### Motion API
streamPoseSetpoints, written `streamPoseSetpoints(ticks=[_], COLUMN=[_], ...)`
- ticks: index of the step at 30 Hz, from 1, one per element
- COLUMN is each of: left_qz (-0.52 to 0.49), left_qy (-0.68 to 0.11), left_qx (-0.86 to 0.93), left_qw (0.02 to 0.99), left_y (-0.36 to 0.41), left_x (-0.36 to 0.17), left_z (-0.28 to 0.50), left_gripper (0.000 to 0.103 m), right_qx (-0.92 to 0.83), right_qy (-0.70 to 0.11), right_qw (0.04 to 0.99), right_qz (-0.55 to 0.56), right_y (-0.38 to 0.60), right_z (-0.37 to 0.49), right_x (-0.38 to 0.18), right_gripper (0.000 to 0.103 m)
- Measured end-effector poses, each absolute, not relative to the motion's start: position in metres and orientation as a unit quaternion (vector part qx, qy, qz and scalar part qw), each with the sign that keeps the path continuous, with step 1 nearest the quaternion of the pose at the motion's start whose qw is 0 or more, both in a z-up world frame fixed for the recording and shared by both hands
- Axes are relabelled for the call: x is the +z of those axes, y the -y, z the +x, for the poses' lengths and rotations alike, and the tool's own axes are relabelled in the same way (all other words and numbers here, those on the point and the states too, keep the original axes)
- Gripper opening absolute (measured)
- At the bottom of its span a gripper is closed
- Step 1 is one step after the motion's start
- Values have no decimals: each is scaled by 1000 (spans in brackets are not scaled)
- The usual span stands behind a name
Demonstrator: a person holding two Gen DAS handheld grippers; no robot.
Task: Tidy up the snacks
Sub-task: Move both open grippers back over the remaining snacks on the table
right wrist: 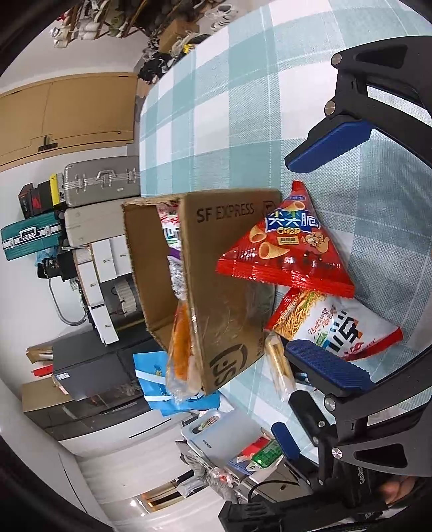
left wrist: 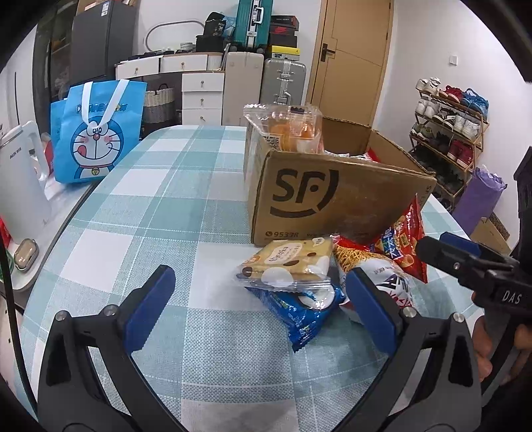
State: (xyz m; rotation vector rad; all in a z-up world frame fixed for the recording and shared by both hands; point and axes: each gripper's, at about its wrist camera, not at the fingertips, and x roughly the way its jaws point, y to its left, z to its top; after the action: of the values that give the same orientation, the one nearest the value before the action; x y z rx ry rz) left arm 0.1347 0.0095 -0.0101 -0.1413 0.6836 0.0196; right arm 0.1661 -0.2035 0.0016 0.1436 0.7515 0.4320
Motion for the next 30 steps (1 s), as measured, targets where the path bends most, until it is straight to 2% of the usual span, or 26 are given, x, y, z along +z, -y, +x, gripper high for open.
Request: streamPoseSetpoints(ticks=[13,30], left_qz=[-41,-52], left_qy=[-353,-362], left_qx=[28,24], left_qw=[934,930], left_y=[-2,-6], left_x=[-14,-18], left_z=[145,148], left_gripper=[102,102], right_qx=[186,192], right_qy=[-404,-415], right_qw=[892,885], right_qz=[83,89], right_y=[209,207], right_z=[188,197], right_x=[-21,-26], right_gripper=[102,102])
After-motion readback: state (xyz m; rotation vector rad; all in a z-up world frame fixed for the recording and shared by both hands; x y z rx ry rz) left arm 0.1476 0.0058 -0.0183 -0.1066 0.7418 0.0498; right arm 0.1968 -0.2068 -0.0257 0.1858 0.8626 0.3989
